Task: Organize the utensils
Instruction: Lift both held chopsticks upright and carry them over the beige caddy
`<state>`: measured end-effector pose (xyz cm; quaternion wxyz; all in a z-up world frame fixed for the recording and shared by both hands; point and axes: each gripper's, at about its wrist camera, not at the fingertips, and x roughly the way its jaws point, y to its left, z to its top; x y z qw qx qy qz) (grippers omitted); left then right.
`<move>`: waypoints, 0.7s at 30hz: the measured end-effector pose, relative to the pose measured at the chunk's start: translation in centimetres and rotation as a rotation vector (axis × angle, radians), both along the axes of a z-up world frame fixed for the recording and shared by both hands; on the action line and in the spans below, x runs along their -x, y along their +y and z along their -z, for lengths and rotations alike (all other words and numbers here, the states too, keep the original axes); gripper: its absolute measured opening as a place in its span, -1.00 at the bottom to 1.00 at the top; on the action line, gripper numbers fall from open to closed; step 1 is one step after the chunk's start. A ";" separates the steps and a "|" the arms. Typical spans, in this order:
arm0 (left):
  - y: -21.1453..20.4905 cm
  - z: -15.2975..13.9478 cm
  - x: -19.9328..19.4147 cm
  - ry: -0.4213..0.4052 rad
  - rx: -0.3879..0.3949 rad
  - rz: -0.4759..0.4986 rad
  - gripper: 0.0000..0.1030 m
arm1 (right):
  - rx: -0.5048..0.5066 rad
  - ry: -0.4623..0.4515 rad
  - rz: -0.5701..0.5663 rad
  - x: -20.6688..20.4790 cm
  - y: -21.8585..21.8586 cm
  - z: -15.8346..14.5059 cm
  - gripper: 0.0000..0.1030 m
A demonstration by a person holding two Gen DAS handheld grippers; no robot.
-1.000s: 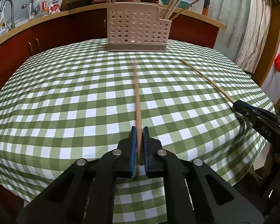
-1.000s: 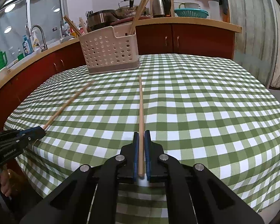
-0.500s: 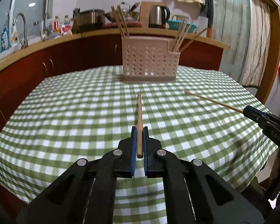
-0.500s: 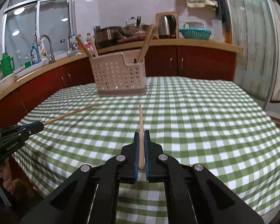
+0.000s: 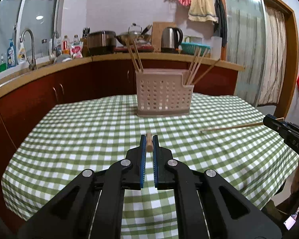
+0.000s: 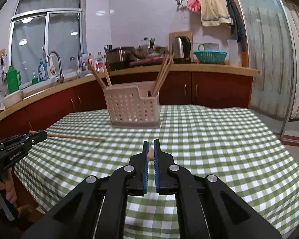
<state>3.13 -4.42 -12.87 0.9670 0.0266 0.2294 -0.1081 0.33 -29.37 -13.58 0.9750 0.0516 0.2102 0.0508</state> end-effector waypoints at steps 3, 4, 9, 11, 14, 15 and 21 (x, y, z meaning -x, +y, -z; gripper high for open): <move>0.1 -1.1 0.1 -0.033 -0.003 -0.002 -0.87 | 0.001 -0.026 0.002 0.1 -0.1 -0.9 -0.89; 0.1 -1.3 0.1 -0.037 0.000 -0.001 -0.87 | 0.001 -0.030 0.002 0.1 -0.2 -1.1 -0.89; 0.5 -2.7 0.0 -0.066 0.010 -0.001 -0.87 | 0.008 -0.058 -0.001 -0.1 -0.1 -2.3 -0.89; 0.6 -3.1 -0.3 -0.066 0.016 -0.001 -0.87 | 0.008 -0.062 -0.005 -0.3 0.1 -2.6 -0.89; 0.9 -3.6 -1.1 -0.054 0.038 -0.004 -0.87 | 0.015 -0.072 -0.014 -0.7 0.4 -3.1 -0.89; 1.0 -3.8 -1.3 -0.054 0.042 -0.008 -0.87 | 0.017 -0.072 -0.018 -0.9 0.5 -3.3 -0.89; 1.3 -4.5 -2.7 -0.056 0.043 -0.034 -0.87 | 0.033 -0.076 -0.022 -2.4 0.9 -4.0 -0.89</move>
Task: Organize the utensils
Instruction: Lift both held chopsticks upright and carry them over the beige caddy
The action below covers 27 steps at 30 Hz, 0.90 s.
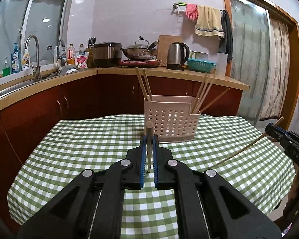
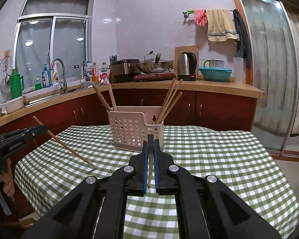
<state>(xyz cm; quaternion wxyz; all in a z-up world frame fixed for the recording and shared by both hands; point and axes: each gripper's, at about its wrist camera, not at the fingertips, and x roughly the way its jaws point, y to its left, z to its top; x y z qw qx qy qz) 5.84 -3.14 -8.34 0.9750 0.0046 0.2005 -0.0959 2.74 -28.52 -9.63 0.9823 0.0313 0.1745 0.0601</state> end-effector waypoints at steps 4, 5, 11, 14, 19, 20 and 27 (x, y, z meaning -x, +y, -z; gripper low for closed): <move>0.0 -0.4 -0.8 -0.004 -0.002 -0.007 -0.87 | 0.003 -0.005 0.002 -1.3 0.0 -0.5 -0.89; 0.0 -0.5 -1.1 -0.004 -0.001 -0.009 -0.87 | 0.005 -0.008 0.002 -1.6 0.1 -0.6 -0.89; 0.0 -1.1 -2.6 -0.014 -0.006 -0.014 -0.87 | 0.009 -0.019 -0.003 -3.1 0.5 -1.0 -0.89; 0.1 -1.3 -3.3 -0.017 -0.007 -0.012 -0.87 | 0.010 -0.020 -0.005 -3.6 0.5 -1.1 -0.89; -0.1 -1.5 -4.2 -0.022 -0.017 -0.015 -0.87 | 0.011 -0.020 -0.003 -4.3 0.7 -1.3 -0.89; -0.2 -1.6 -4.3 -0.023 -0.019 -0.016 -0.87 | 0.010 -0.020 -0.003 -4.3 0.7 -1.3 -0.89; -0.3 -1.8 -5.1 -0.026 -0.022 -0.007 -0.87 | 0.004 -0.018 0.002 -5.0 0.4 -1.6 -0.89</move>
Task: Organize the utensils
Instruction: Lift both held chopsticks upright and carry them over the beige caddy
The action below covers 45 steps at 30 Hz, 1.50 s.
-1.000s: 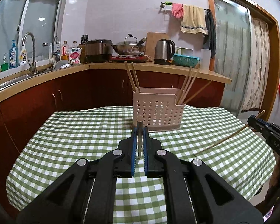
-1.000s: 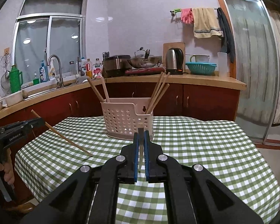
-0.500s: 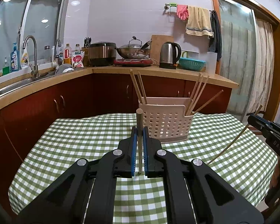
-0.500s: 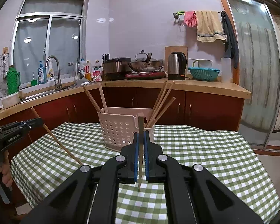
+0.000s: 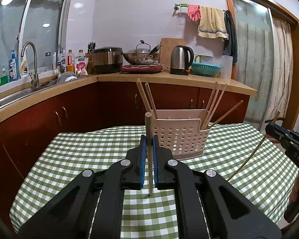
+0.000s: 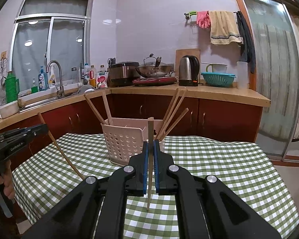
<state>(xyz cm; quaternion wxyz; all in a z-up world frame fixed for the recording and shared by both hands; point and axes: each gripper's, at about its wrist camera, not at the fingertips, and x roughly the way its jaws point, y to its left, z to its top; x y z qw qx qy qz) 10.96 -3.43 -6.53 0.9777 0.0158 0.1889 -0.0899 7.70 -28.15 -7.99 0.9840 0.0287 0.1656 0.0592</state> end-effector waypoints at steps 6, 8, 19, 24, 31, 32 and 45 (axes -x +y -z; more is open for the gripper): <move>0.0 -0.2 -0.6 0.001 0.007 0.004 -0.87 | -0.007 -0.013 0.005 -0.1 -0.2 -0.4 -0.89; 0.0 -0.3 -0.7 -0.001 0.010 0.006 -0.87 | -0.011 -0.019 0.005 -0.1 -0.2 -0.6 -0.89; 0.1 -3.8 -0.4 -0.072 0.043 0.039 -0.87 | -0.047 -0.081 -0.012 -0.3 -0.6 -3.3 -0.89; 0.1 -6.4 -0.7 -0.118 0.074 0.070 -0.87 | -0.049 -0.137 -0.023 -0.6 -0.7 -5.2 -0.89; -0.8 -10.2 -1.7 -0.226 0.075 0.087 -0.87 | -0.050 -0.240 -0.033 -2.1 -0.8 -8.5 -0.89; -1.0 -10.8 -1.9 -0.244 0.075 0.087 -0.87 | -0.049 -0.255 -0.032 -2.4 -0.8 -8.9 -0.89; -3.5 -13.6 -8.4 -0.321 0.075 0.051 -0.87 | -0.040 -0.334 -0.037 -8.5 -0.3 -10.9 -0.89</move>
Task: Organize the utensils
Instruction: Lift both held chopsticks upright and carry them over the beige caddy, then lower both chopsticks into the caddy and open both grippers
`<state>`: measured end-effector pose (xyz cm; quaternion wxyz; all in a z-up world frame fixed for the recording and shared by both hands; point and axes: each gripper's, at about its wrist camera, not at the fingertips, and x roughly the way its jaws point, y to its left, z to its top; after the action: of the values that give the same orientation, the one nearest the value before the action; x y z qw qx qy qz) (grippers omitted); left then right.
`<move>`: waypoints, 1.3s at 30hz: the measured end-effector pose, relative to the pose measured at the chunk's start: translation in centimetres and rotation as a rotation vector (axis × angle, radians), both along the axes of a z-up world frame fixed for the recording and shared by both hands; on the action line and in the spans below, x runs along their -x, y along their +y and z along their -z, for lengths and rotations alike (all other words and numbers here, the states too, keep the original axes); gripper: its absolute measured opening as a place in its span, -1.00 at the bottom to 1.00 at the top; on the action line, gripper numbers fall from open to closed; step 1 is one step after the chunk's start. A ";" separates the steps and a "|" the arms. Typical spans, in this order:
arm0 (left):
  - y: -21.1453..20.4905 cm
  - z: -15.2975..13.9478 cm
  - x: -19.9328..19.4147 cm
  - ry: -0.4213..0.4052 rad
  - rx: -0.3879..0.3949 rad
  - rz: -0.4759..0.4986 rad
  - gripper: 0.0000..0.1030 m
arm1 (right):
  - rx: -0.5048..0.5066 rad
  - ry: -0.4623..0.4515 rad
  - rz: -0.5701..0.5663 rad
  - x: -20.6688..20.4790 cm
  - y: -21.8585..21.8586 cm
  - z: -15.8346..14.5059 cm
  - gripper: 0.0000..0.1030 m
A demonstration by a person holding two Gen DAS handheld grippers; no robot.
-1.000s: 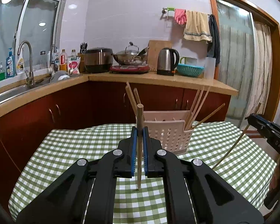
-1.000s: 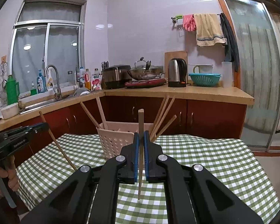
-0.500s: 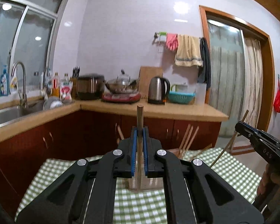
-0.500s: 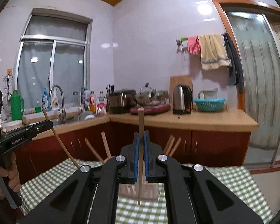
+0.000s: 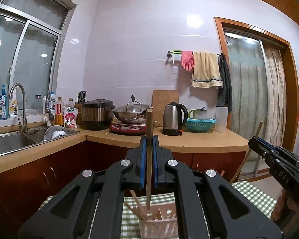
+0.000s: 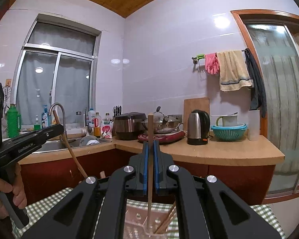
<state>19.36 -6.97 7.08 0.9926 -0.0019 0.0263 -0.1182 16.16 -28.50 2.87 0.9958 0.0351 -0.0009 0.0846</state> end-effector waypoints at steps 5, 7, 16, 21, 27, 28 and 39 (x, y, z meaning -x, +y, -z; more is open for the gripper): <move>-0.9 1.1 -2.2 0.011 -0.005 -0.001 -0.87 | -0.004 -0.006 0.000 -2.9 0.1 0.8 -0.89; -1.1 1.8 -3.0 0.027 -0.005 0.000 -0.87 | -0.004 0.006 0.002 -3.9 0.3 1.5 -0.89; -1.5 6.2 -5.1 0.109 -0.023 0.009 -0.87 | 0.025 0.098 0.008 -6.1 1.1 5.8 -0.89; -1.8 8.0 -5.5 0.137 -0.029 0.016 -0.87 | 0.024 0.139 0.002 -6.8 1.3 7.3 -0.89; -2.2 9.6 -6.2 0.155 -0.049 0.024 -0.87 | 0.028 0.168 -0.002 -7.4 1.5 8.3 -0.89; -2.3 9.8 -6.3 0.158 -0.053 0.023 -0.87 | 0.029 0.174 -0.003 -7.5 1.5 8.5 -0.89; -2.3 11.2 -6.8 0.179 -0.065 0.014 -0.87 | 0.033 0.205 0.003 -7.9 1.7 9.6 -0.88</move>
<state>26.20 -9.32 -4.16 0.9850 0.0200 0.1188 -0.1236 24.03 -26.83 -6.77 0.9912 0.0272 0.1025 0.0792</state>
